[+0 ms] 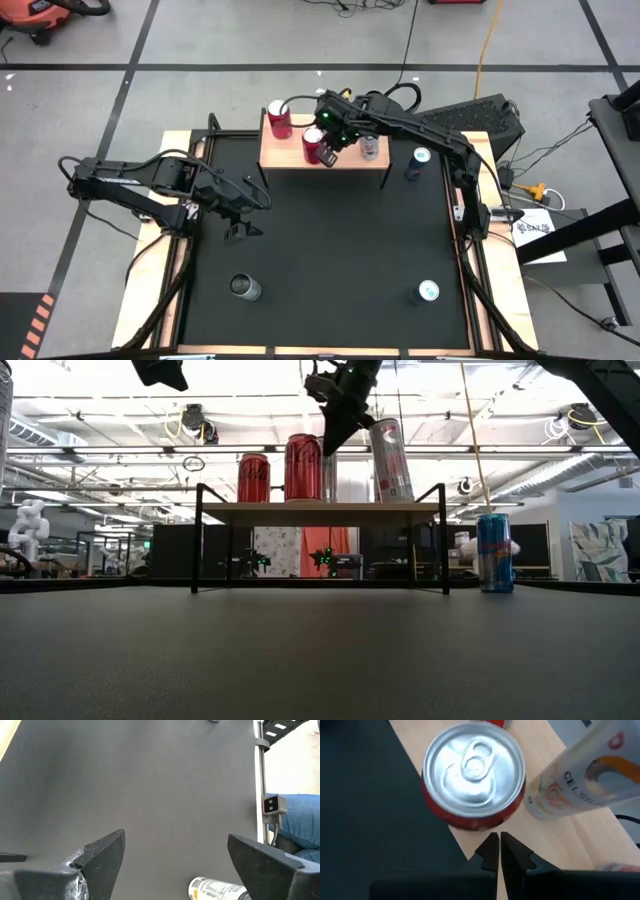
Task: Place canned beverage on shelf
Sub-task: Put the red soda can on the shelf aligned with the other red soda can
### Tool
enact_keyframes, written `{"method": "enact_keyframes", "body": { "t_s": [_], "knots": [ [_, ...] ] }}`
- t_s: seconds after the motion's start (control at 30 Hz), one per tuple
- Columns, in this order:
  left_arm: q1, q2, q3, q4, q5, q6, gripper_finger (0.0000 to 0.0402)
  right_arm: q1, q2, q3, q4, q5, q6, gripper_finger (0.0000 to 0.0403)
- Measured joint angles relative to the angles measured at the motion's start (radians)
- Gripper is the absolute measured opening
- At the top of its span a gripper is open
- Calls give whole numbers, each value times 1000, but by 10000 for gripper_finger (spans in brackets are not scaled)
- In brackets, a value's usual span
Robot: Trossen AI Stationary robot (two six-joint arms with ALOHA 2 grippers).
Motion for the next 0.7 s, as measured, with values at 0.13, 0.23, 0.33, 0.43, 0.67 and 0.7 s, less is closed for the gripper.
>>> {"method": "enact_keyframes", "body": {
  "t_s": [0.13, 0.23, 0.33, 0.43, 0.67, 0.7],
  "knots": [
    [0, 0, 0, 0, 0, 0, 354, 0, -1, 0, -37, 10, 2, 0],
    [0, 0, 0, 0, 0, 0, 354, -2, -1, 0, -53, 51, 7, 0],
    [0, 0, 0, 0, 0, 0, 354, -1, -1, 0, -52, 53, 6, 0],
    [0, 0, 0, 0, 0, 0, 354, -1, -1, 0, -52, 54, 9, 0],
    [0, 0, 0, 0, 0, 0, 355, -1, -5, 0, -64, 59, 20, 0],
    [0, 0, 0, 0, 0, 0, 354, -1, -6, 0, -69, 59, 24, 0]
  ]
}}
